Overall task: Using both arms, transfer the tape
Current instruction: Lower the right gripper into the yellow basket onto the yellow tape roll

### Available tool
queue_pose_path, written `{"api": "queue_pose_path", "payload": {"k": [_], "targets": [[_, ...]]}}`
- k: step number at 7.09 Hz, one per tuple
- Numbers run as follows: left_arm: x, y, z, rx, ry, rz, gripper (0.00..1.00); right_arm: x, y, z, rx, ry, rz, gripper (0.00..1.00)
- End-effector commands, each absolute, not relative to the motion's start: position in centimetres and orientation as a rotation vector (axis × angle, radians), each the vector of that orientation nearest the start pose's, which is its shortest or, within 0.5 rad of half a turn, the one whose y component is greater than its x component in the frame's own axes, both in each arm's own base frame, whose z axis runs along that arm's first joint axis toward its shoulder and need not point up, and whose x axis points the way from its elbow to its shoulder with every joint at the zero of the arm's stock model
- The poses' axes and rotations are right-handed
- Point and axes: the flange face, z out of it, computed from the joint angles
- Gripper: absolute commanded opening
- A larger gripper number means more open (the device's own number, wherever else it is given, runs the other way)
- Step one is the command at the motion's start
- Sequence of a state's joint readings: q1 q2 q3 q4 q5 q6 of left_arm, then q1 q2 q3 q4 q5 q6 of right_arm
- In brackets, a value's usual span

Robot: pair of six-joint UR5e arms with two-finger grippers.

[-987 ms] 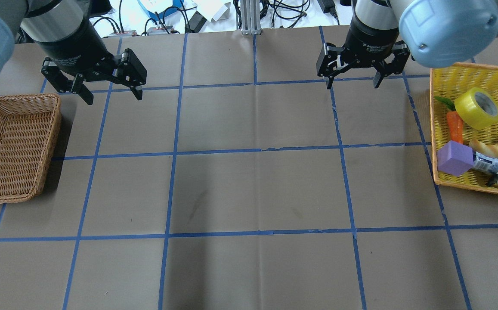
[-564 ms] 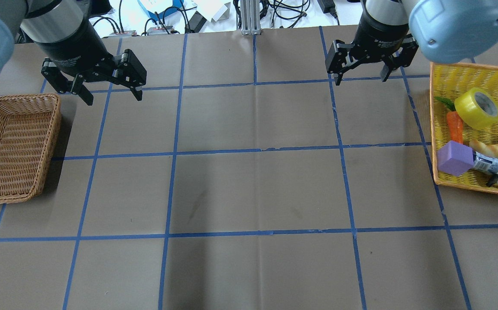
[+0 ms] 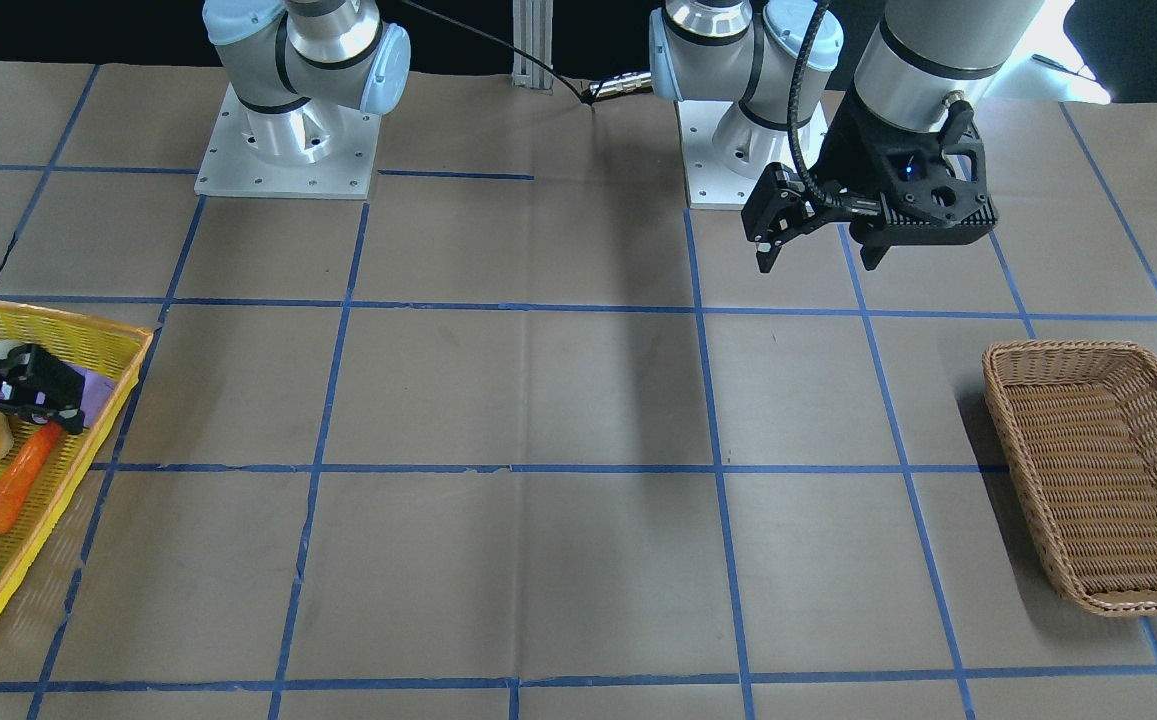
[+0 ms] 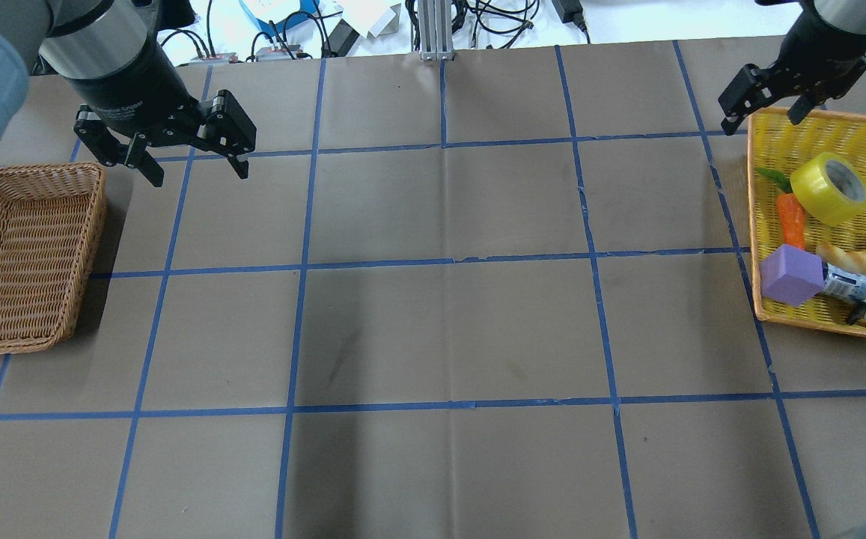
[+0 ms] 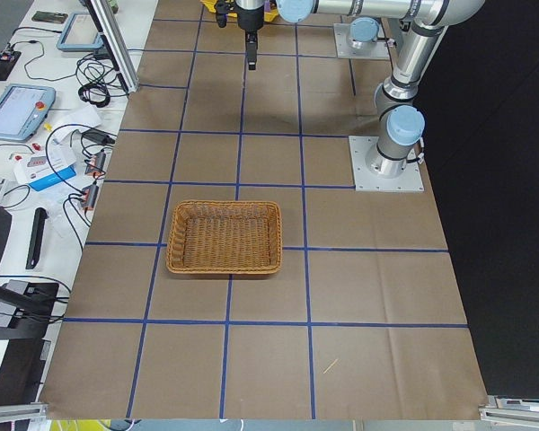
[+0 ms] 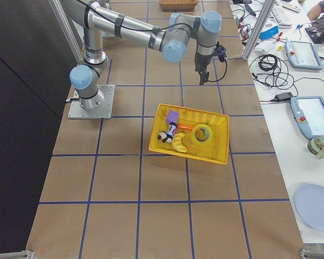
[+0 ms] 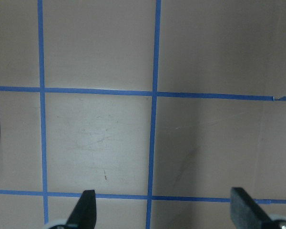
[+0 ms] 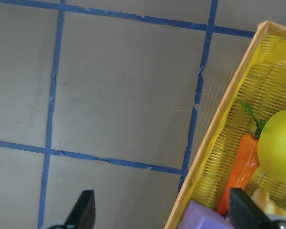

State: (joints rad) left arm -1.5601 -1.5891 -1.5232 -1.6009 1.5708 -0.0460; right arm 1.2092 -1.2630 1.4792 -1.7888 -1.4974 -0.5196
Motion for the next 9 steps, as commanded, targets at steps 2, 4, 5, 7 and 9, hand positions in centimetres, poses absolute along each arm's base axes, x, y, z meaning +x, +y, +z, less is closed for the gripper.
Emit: {"api": "queue_pose_path", "payload": {"k": [2, 4, 5, 7, 9], "targets": [[-12.8, -50.0, 49.9, -0.089, 3.140, 0.000, 1.00, -23.6, -65.5, 31.1, -0.252, 3.000, -0.156, 0.99], [-12.8, -50.0, 49.9, -0.089, 3.140, -0.002, 1.00, -26.7, -66.4, 27.3, -0.262, 2.890, -0.197, 0.99], [-12.8, -50.0, 49.9, -0.089, 3.140, -0.002, 1.00, -26.9, -66.4, 26.4, -0.256, 2.881, -0.178, 0.99], [-12.8, -50.0, 49.9, -0.089, 3.140, -0.002, 1.00, -25.9, -65.6, 24.3, -0.227, 2.805, -0.120, 0.96], [-12.8, -50.0, 49.9, -0.089, 3.140, -0.002, 1.00, -25.4, -64.7, 23.4, -0.213, 2.766, -0.022, 0.29]]}}
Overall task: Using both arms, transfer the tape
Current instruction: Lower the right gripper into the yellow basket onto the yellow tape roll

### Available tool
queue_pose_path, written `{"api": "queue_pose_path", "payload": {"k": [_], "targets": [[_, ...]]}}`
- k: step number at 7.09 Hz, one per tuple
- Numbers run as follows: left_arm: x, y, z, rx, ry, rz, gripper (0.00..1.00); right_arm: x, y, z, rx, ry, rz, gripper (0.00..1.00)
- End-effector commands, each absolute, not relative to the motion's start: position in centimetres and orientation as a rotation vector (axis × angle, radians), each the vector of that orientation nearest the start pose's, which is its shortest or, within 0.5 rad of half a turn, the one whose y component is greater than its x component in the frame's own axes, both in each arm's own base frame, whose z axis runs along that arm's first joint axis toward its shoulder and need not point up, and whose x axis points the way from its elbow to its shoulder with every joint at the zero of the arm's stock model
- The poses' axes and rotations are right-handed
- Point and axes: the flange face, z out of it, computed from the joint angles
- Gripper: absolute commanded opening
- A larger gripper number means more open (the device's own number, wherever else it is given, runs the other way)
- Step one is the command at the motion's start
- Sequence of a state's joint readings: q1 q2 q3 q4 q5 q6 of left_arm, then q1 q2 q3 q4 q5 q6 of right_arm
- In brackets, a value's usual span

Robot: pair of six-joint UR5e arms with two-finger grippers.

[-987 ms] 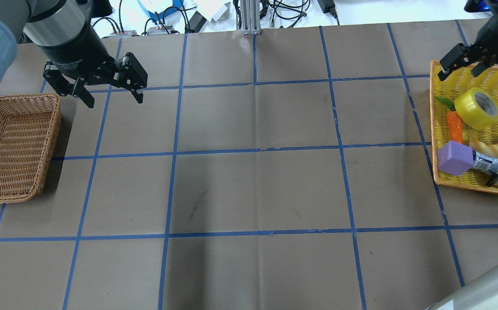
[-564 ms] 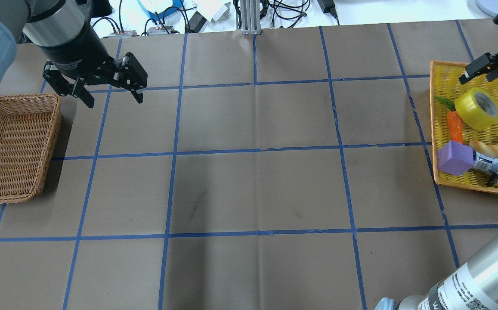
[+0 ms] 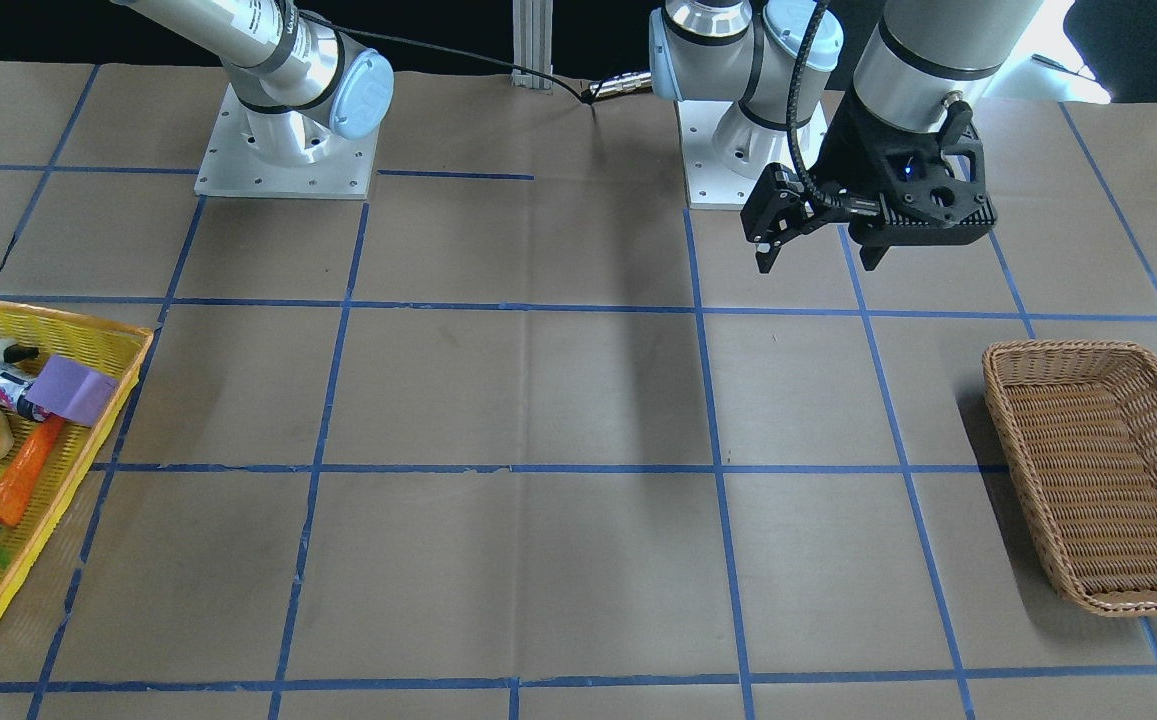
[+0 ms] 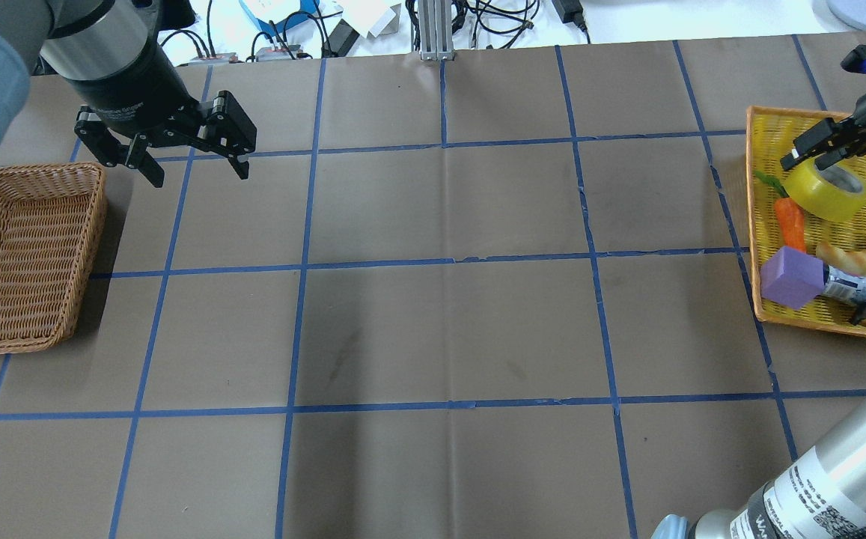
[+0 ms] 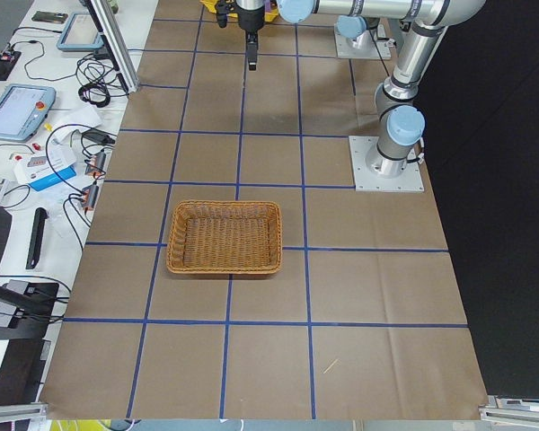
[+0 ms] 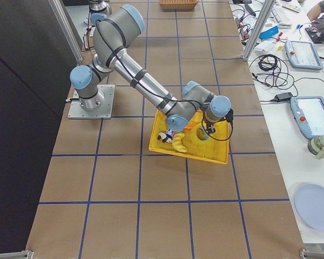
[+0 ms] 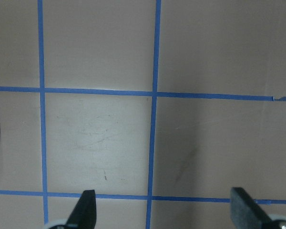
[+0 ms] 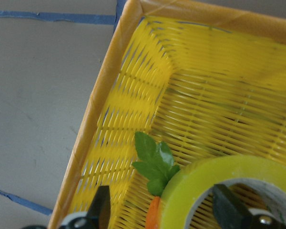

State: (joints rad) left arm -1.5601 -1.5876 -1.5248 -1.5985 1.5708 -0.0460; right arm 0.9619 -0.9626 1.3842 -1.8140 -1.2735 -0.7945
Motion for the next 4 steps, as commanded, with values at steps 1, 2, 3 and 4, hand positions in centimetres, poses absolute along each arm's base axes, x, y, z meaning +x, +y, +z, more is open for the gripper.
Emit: {"api": "queue_pose_path", "payload": {"k": [1, 2, 3, 4], "targets": [[-12.8, -50.0, 50.0, -0.089, 3.140, -0.002, 1.00, -25.4, -64.5, 23.4, -0.210, 2.772, 0.006, 0.04], [-12.8, -50.0, 50.0, -0.089, 3.140, -0.002, 1.00, -25.6, -64.3, 23.4, -0.216, 2.794, 0.033, 0.01], [-12.8, -50.0, 50.0, -0.089, 3.140, -0.005, 1.00, -25.7, -64.2, 23.7, -0.215, 2.802, 0.040, 0.00], [-12.8, -50.0, 50.0, -0.089, 3.140, -0.005, 1.00, -26.0, -63.9, 25.3, -0.205, 2.828, 0.084, 0.00]]}}
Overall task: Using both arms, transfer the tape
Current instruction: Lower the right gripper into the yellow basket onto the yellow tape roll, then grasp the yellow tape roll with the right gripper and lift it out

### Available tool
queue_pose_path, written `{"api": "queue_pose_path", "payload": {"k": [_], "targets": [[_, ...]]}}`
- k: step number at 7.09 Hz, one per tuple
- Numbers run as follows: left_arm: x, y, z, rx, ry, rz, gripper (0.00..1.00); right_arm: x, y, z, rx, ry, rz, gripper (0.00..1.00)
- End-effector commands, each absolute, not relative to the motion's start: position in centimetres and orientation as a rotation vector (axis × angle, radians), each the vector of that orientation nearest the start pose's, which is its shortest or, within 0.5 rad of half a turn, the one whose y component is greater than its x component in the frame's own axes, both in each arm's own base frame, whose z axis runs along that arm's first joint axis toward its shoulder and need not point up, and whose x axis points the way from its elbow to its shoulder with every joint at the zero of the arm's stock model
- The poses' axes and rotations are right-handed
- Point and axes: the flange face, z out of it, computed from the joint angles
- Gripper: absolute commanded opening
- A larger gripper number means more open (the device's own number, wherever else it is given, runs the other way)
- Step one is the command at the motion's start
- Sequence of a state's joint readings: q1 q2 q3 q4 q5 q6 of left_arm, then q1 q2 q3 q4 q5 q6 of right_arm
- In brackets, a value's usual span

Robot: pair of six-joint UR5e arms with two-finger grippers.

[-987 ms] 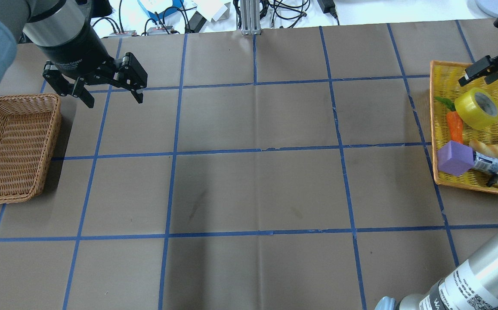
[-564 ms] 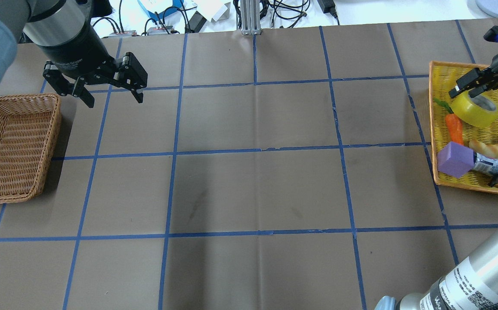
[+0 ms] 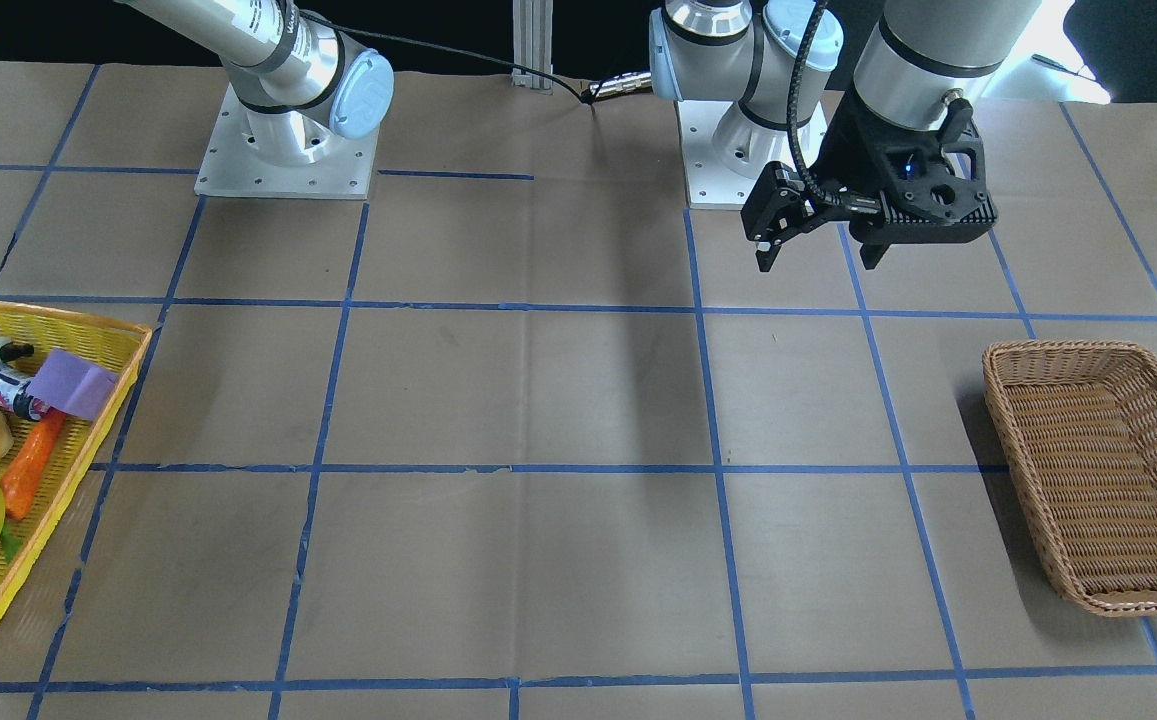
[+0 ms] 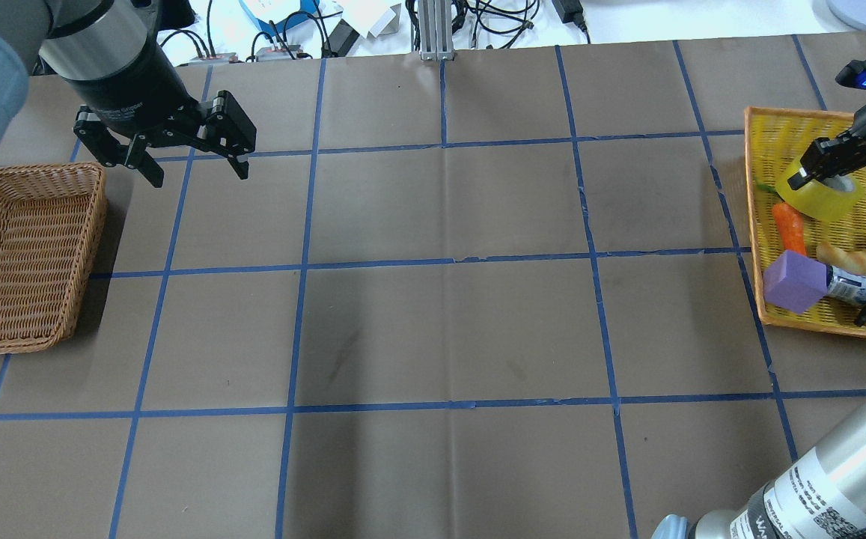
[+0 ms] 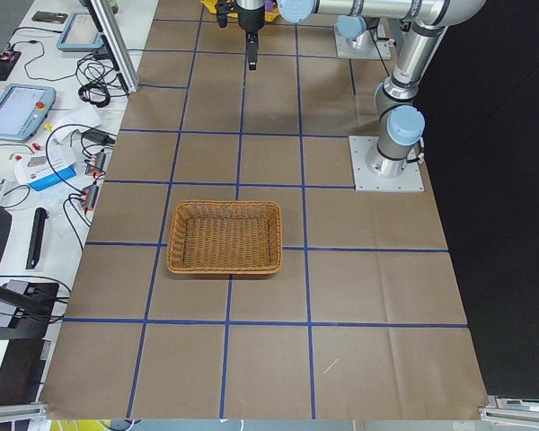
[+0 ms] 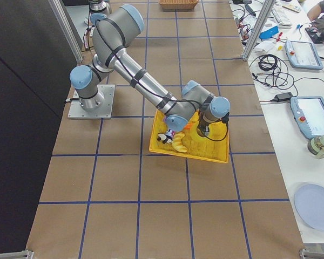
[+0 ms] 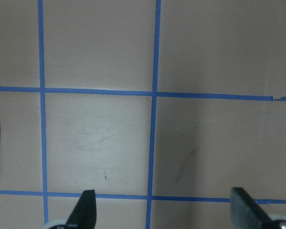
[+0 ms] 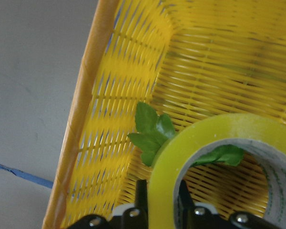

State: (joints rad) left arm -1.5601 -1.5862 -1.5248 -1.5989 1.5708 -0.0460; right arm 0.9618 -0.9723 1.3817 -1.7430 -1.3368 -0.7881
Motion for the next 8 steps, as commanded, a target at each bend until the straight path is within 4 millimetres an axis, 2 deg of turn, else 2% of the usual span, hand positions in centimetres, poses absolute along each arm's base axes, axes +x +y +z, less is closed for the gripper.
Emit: {"api": "queue_pose_path", "payload": {"k": [1, 2, 3, 4, 5, 6, 7, 8], "targets": [[-12.8, -50.0, 50.0, -0.089, 3.140, -0.005, 1.00, -24.7, -63.3, 29.5, -0.196, 2.851, 0.051, 0.00], [-12.8, -50.0, 50.0, -0.089, 3.140, -0.005, 1.00, -20.9, -62.4, 34.8, -0.115, 2.862, 0.049, 0.01], [-12.8, -50.0, 50.0, -0.089, 3.140, -0.005, 1.00, -12.6, -62.5, 39.1, -0.144, 2.898, 0.049, 0.01], [-12.8, -50.0, 50.0, -0.089, 3.140, -0.005, 1.00, -4.7, -62.5, 40.6, -0.091, 2.916, 0.057, 0.01], [-12.8, -50.1, 50.1, -0.089, 3.140, -0.007, 1.00, 3.8, -62.2, 40.0, -0.163, 2.928, 0.102, 0.01], [-12.8, -50.1, 50.0, -0.089, 3.140, -0.005, 1.00, 12.9, -61.7, 39.1, -0.233, 3.017, 0.035, 0.02], [-12.8, -50.1, 50.1, -0.089, 3.140, -0.007, 1.00, 21.4, -59.6, 35.9, -0.198, 3.060, 0.000, 0.02], [-12.8, -50.1, 50.0, -0.089, 3.140, -0.005, 1.00, 27.3, -57.1, 31.9, -0.157, 3.062, -0.020, 0.02]]}}
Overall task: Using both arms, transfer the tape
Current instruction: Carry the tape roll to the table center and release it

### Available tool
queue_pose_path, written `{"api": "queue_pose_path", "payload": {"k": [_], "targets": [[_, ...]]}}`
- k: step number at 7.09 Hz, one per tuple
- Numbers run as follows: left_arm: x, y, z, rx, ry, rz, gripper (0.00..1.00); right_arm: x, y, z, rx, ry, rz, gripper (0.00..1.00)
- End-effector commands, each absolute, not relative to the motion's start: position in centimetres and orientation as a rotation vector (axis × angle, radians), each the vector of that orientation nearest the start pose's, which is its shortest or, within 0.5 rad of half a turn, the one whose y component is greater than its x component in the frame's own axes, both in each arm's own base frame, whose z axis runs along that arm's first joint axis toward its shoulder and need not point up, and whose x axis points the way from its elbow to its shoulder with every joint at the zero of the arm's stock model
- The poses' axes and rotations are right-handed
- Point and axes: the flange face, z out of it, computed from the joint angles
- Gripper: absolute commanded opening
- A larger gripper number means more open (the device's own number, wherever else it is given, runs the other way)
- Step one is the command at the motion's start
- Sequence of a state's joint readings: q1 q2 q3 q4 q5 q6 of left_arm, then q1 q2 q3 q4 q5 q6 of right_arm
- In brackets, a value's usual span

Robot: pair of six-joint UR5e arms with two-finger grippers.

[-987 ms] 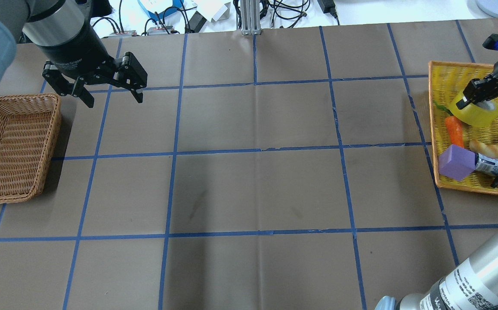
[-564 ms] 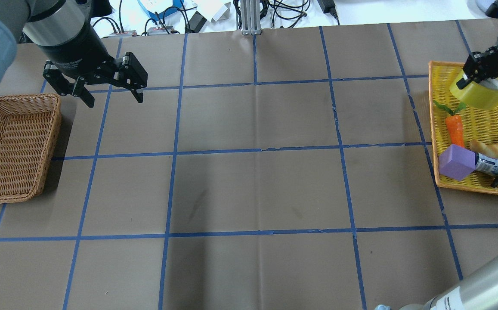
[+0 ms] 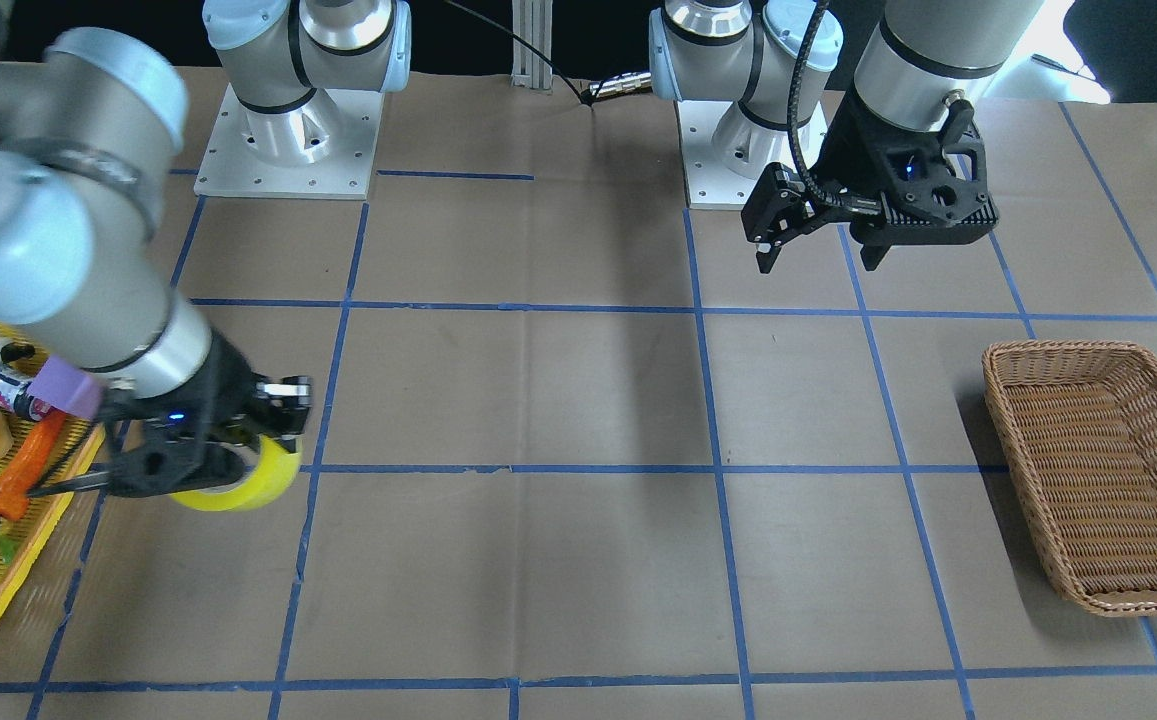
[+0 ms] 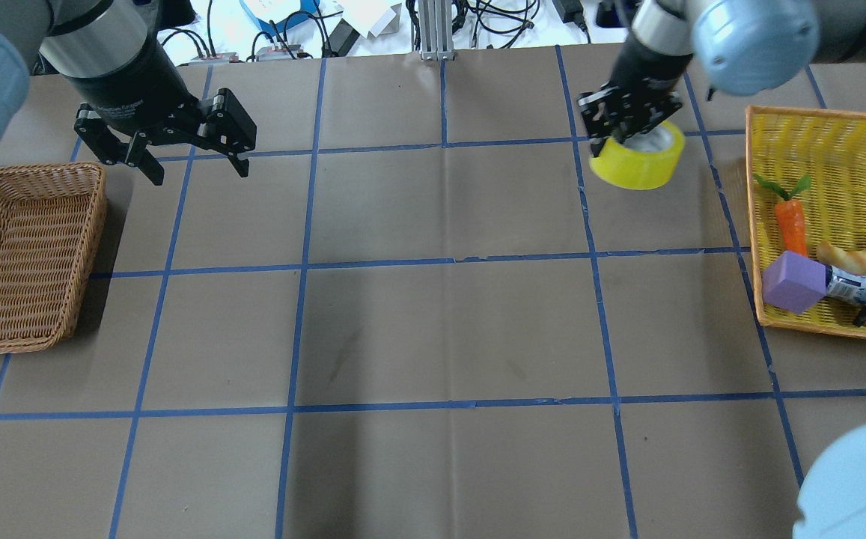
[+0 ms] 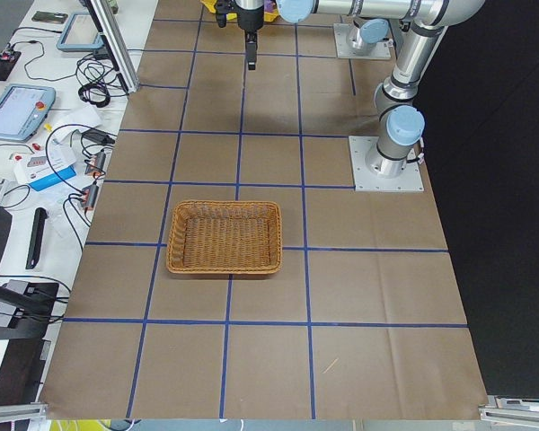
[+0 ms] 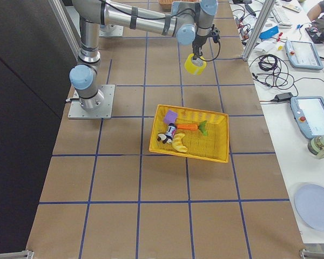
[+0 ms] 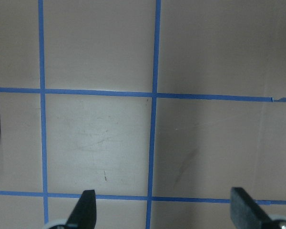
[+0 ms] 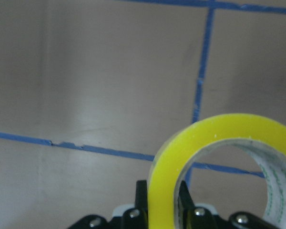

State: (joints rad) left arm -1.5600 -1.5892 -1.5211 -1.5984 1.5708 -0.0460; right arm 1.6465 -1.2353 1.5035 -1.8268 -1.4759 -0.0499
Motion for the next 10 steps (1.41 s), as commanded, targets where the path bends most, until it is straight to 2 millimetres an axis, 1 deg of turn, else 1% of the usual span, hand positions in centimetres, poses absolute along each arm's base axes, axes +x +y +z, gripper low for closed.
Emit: {"api": "queue_pose_path", "payload": {"k": [1, 2, 3, 4, 5, 6, 7, 8, 9, 10], "targets": [[-12.8, -50.1, 50.1, -0.087, 3.139, -0.007, 1.00, 32.3, -54.6, 29.1, -0.070, 3.051, -0.049, 0.08], [-12.2, -50.0, 50.5, -0.106, 3.140, -0.022, 1.00, 38.0, -51.6, 27.1, -0.013, 3.046, -0.034, 0.15], [-12.1, -50.0, 50.0, -0.108, 3.140, -0.007, 1.00, 42.1, -49.1, 25.3, 0.120, 3.051, -0.016, 0.21], [-12.0, -50.0, 49.3, -0.096, 3.140, 0.014, 1.00, 43.1, -49.2, 25.2, 0.187, 3.024, -0.069, 0.56], [-11.9, -50.3, 48.3, -0.073, 3.141, 0.043, 1.00, 42.2, -50.4, 27.4, 0.026, 3.058, -0.178, 1.00], [-11.1, -50.1, 47.1, -0.120, 3.139, 0.084, 1.00, 38.8, -53.3, 30.1, -0.184, 3.120, -0.312, 1.00], [-10.4, -49.8, 45.1, -0.195, 3.141, 0.142, 1.00, 33.8, -56.3, 33.1, -0.109, 3.122, -0.346, 1.00], [-10.7, -50.5, 42.3, -0.473, 3.112, 0.159, 1.00, 30.0, -56.8, 36.4, -0.110, 3.130, -0.365, 1.00], [-13.1, -51.6, 37.7, -0.682, 3.062, 0.172, 1.00, 25.2, -57.1, 39.5, -0.114, 3.149, -0.361, 1.00], [-17.9, -51.9, 35.3, -0.707, 3.081, 0.123, 1.00, 20.3, -56.8, 42.2, -0.054, 3.151, -0.310, 1.00]]}}
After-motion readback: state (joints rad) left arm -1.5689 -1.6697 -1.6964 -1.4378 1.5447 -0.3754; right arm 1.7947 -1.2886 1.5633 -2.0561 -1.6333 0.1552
